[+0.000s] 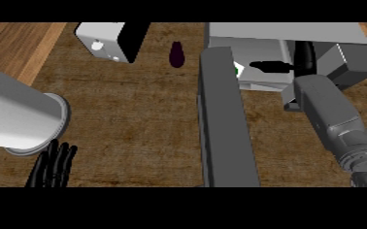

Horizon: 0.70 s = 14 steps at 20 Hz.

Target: Pick up the milk, place it into the microwave and close the microwave

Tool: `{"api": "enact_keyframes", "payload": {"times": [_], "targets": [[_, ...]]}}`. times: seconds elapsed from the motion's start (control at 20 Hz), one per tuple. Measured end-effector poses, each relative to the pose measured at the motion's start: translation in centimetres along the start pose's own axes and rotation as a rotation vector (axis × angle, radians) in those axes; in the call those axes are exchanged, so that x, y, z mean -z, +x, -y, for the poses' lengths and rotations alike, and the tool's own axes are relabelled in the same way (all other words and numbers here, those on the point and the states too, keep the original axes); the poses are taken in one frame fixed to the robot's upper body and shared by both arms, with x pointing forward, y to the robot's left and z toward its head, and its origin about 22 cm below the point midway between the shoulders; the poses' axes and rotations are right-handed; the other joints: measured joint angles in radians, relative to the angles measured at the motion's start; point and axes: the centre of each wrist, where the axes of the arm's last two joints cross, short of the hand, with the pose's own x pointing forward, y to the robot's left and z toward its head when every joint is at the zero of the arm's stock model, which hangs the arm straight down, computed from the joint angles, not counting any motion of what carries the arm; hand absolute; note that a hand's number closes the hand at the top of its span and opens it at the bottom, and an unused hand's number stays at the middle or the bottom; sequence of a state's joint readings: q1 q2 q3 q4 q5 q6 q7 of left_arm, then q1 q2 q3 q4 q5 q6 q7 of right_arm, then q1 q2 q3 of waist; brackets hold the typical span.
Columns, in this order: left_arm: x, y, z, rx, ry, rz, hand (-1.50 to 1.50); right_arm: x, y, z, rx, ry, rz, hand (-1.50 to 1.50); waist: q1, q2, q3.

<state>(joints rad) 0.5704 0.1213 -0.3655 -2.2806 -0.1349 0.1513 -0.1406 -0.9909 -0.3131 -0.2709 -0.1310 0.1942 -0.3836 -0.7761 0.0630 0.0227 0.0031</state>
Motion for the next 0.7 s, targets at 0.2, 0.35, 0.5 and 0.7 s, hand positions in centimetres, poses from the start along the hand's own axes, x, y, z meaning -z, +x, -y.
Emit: {"api": "enact_keyframes", "payload": {"times": [0.2,0.35,0.5,0.7], "targets": [[-0.1,0.7,0.0,-0.016,-0.005,0.002,-1.5,-0.6,-0.4,-0.1,0.073,0.023,-0.009,-1.5,-0.003,-0.003,-0.002],[0.0,0.4,0.3,-0.016,0.0,0.002,-1.5,-1.0,-0.6,-0.5,0.133,0.056,-0.011,-1.5,-0.011,-0.01,-0.006],[0.1,0.3,0.7,-0.021,-0.006,-0.001,-1.5,-2.1,-1.3,-0.9,0.201,0.107,-0.018,-1.5,-0.019,-0.015,-0.007],[-0.1,0.1,1.1,-0.025,-0.009,0.0,-1.5,-4.1,-2.6,-1.6,0.245,0.14,-0.037,-1.5,-0.024,-0.021,-0.01]]}}
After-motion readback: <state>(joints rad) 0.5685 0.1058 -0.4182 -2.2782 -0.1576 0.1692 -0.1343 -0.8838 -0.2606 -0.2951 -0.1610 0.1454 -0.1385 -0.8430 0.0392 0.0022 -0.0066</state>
